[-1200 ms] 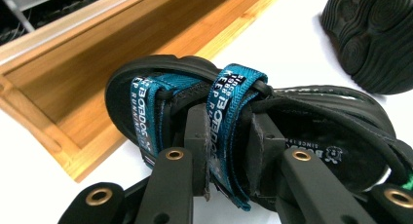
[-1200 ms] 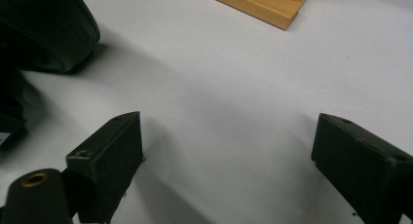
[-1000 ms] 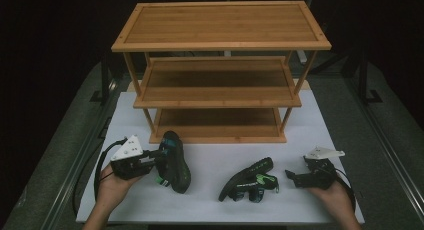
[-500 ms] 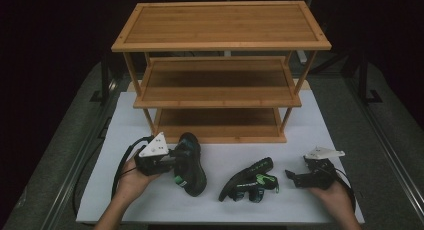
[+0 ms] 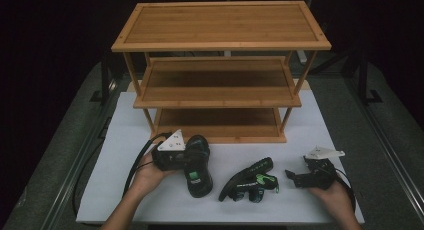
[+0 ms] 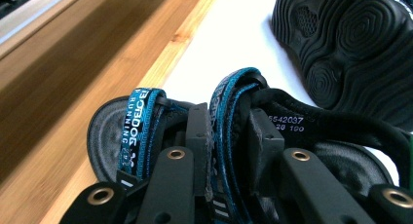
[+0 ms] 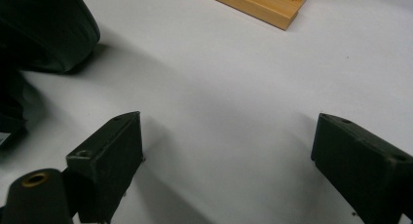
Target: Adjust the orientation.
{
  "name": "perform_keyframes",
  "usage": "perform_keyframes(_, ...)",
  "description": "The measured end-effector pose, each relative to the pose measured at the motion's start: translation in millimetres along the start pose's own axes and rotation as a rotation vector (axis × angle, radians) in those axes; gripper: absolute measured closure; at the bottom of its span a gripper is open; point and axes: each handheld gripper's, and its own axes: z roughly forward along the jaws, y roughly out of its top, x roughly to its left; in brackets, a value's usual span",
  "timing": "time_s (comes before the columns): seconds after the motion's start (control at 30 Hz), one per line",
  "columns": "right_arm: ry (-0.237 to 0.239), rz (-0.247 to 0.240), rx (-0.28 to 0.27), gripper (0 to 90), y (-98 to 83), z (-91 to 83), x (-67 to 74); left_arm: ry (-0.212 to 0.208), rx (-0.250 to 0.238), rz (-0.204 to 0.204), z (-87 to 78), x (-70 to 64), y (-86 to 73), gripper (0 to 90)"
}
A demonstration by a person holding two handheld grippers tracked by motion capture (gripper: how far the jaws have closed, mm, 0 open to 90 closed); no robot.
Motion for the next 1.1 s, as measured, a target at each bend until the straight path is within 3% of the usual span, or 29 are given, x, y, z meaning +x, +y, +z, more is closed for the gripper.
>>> perform_keyframes(0.23,0.0,0.001,0.0,10.8,0.0,0.0,0.0,-0.006,-0.006,-0.025,6.1,0.6,-0.5,68.8)
perform_keyframes(0.33,0.0,0.0,0.0,10.8,0.0,0.0,0.0,-0.048,-0.084,-0.077,-0.5,3.0,0.1,63.6)
perform_keyframes(0.47,0.0,0.0,0.0,10.8,0.0,0.0,0.0,-0.061,-0.12,-0.122,-13.4,4.1,1.6,59.9)
perform_keyframes(0.67,0.0,0.0,0.0,10.8,0.0,-0.1,0.1,-0.053,-0.091,-0.141,-16.0,-1.1,-1.4,57.3)
perform_keyframes(0.77,0.0,0.001,0.0,10.8,0.0,-0.1,0.1,-0.026,-0.051,-0.124,-12.1,-3.1,-3.8,61.2)
perform_keyframes(0.87,0.0,0.001,0.0,10.8,0.0,-0.1,0.0,-0.02,-0.049,-0.124,-11.2,-1.1,-7.2,69.7)
perform_keyframes(0.97,0.0,0.001,0.0,10.8,0.0,-0.1,0.0,-0.001,-0.047,-0.101,-16.2,0.1,-7.2,72.5)
perform_keyframes(1.1,0.0,0.001,0.0,10.8,0.0,-0.1,0.0,-0.01,-0.04,-0.09,-21.3,3.0,-8.7,75.6)
